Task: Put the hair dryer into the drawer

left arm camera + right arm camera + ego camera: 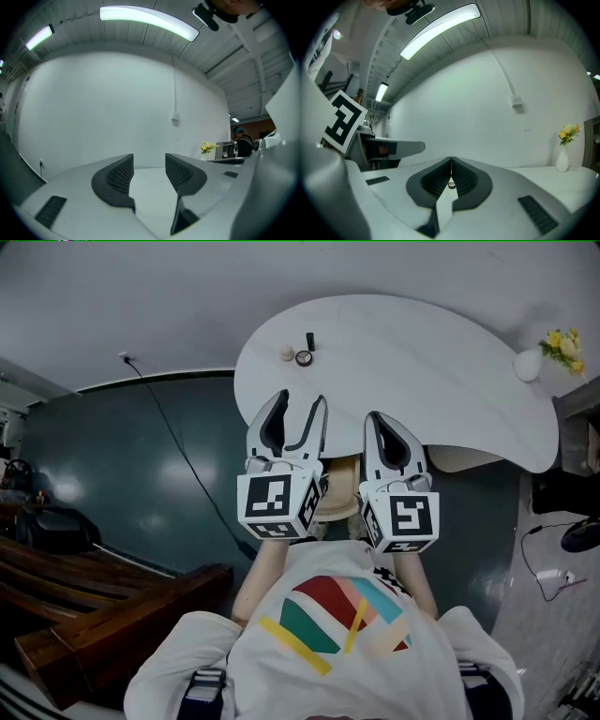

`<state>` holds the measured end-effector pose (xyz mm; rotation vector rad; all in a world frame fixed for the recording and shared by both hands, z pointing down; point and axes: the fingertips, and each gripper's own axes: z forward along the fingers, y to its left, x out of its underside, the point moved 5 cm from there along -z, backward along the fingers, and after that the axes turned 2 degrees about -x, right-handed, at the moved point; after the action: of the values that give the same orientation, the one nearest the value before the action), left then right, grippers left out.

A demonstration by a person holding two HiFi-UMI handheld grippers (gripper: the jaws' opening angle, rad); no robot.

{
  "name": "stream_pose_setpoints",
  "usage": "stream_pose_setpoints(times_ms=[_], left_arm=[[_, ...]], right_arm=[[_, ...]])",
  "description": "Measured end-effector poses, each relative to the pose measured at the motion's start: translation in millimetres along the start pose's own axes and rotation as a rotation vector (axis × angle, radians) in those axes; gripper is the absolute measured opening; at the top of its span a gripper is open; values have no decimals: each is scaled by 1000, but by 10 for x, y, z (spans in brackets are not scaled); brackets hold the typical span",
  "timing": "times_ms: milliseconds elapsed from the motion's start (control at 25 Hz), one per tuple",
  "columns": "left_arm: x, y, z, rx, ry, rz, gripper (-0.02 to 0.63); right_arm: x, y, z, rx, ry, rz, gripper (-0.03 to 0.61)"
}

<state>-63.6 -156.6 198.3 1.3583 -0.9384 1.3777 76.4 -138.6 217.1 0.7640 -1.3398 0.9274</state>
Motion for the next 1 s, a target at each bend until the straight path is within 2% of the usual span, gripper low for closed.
stream_pose_setpoints(times_ms=[160, 280, 320, 480, 680, 1000], left_arm=[[-114, 5, -133, -55, -71, 70, 168], [-192, 15, -211, -101, -112, 106, 46], [-210, 11, -233, -112, -119, 123, 24], [-217, -7, -299, -130, -118, 158, 17], [-181, 70, -343, -165, -98, 148, 17], [-238, 162, -446, -196, -143, 160, 17]], right_arm=[[-86, 31, -28, -12, -30, -7, 12], [-127, 56, -46, -25, -45, -9, 12], [-136, 66, -53, -29, -48, -11, 12], [-149, 115, -80, -49, -47, -32, 11], [-140, 161, -83, -62, -40, -47, 12], [-156, 255, -78, -100, -54, -74, 11]])
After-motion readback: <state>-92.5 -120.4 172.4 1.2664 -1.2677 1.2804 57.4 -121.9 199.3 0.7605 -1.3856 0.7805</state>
